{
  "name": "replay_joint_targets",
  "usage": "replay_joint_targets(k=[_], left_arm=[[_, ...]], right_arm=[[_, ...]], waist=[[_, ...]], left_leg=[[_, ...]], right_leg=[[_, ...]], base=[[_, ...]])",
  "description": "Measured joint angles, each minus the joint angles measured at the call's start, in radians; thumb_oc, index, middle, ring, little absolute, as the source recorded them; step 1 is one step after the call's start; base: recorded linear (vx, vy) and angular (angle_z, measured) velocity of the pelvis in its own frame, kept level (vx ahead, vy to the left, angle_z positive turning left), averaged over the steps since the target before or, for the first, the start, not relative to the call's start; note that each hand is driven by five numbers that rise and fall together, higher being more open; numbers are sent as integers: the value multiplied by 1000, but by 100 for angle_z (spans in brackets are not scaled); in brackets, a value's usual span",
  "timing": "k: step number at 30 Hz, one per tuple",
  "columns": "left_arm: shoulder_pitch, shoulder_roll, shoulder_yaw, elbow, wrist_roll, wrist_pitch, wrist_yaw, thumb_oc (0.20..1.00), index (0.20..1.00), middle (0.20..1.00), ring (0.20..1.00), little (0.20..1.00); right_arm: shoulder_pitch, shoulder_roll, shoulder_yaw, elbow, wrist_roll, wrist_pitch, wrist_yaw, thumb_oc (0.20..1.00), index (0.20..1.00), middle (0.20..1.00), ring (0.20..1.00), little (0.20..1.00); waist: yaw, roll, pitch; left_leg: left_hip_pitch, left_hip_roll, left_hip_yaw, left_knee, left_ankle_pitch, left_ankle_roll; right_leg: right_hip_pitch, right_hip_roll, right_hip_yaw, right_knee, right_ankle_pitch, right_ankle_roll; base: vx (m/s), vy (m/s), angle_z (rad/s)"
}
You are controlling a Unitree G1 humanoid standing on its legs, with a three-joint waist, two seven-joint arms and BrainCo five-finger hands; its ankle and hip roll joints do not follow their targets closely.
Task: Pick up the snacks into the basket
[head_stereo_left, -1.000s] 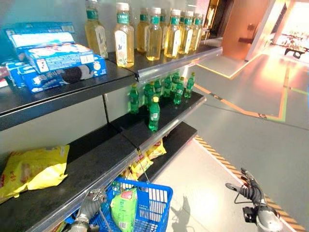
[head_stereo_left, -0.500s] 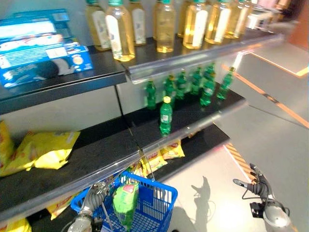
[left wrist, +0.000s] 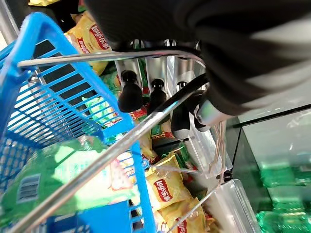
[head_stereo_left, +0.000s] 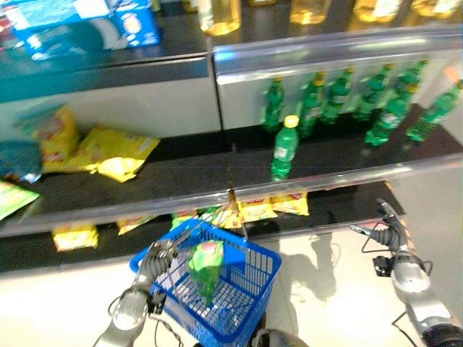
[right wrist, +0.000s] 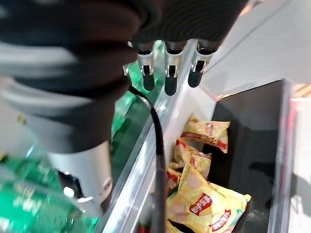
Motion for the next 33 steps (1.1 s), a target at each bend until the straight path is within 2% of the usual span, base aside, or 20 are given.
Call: replay_joint_targets(k=[1,2,3,5,7,13,15,19,25,27,28,33], left_arm=[[-20,9,-4,0,-2,0,-2,200,200,200,200,200],[-26,13,-4,-1,-4,-1,-2,200,200,200,200,200],[-26,15,-5,-2,-5,-1,-2,200,200,200,200,200],[-22,31,-4,-2,-24,0,-1,200,200,200,200,200],[-19,45,-4,3,-25,1,-1,200,200,200,200,200],[-19,54,-3,3,-31,1,9,200,200,200,200,200],[-21,51,-3,3,-32,1,9,200,200,200,200,200],[-28,48,-3,3,-32,1,4,200,200,200,200,200],[-29,62,-4,1,-42,1,-14,200,200,200,200,200],[-27,74,-4,1,-42,1,-14,200,200,200,200,200],[-24,82,-4,1,-43,1,-19,200,200,200,200,200],[-17,92,-20,1,-72,1,-27,200,200,200,200,200]], right_arm=[[-14,2,3,-3,-7,0,-1,1000,1000,1000,1000,1000],[-32,2,6,0,-13,0,-1,1000,1000,1000,1000,1000],[-39,1,6,-2,-16,-1,-1,1000,1000,1000,1000,1000],[-88,2,13,5,-16,0,-2,1000,1000,1000,1000,1000],[-113,2,27,5,-18,0,-3,1000,1000,1000,1000,1000],[-206,-2,65,11,-32,10,-8,1000,1000,1000,1000,1000],[-233,-6,77,11,-37,12,-8,1000,1000,1000,1000,1000],[-269,-20,98,10,-42,15,-7,1000,1000,1000,1000,1000],[-372,-66,118,77,-55,24,-8,1000,1000,1000,1000,1000],[-401,-80,134,93,-55,30,-9,1000,1000,1000,1000,1000],[-431,-89,140,112,-55,33,-9,1000,1000,1000,1000,1000],[-563,-158,181,183,-54,42,-11,1000,1000,1000,1000,1000]], waist=[[3,-9,15],[10,-10,22],[6,-11,23],[16,-7,33],[33,-5,36],[44,5,65],[49,7,66],[58,11,68],[66,18,75],[68,18,75],[85,18,75],[88,22,77]], left_leg=[[-2,-8,-10,-34,19,-5],[-8,-14,-13,-59,35,11],[-7,-18,-11,-71,37,15],[-10,-35,-11,-108,56,31],[-7,-39,-10,-121,62,32],[-5,-40,-12,-137,97,20],[2,-43,-9,-151,104,10],[14,-57,-11,-164,112,-6],[45,-88,-11,-170,109,1],[45,-88,-11,-170,110,3],[46,-88,-10,-170,110,3],[45,-83,-5,-170,110,2]], right_leg=[[-10,-4,9,4,3,15],[-28,-3,35,4,8,51],[-38,-1,55,3,12,66],[-63,9,111,-6,30,91],[-70,14,129,-6,34,98],[-79,16,136,4,37,92],[-80,17,145,3,53,66],[-75,12,186,4,62,49],[-44,-9,231,-3,62,50],[-44,-10,231,-3,63,52],[-45,-9,233,-1,63,52],[-54,-2,240,4,60,57]], base=[[-48,40,54],[-41,40,47],[-2,44,33],[27,38,9],[0,28,-16],[-8,25,-4],[-10,21,-7],[-10,15,2],[-3,9,5],[0,0,0],[-3,25,-4],[0,14,-6]])
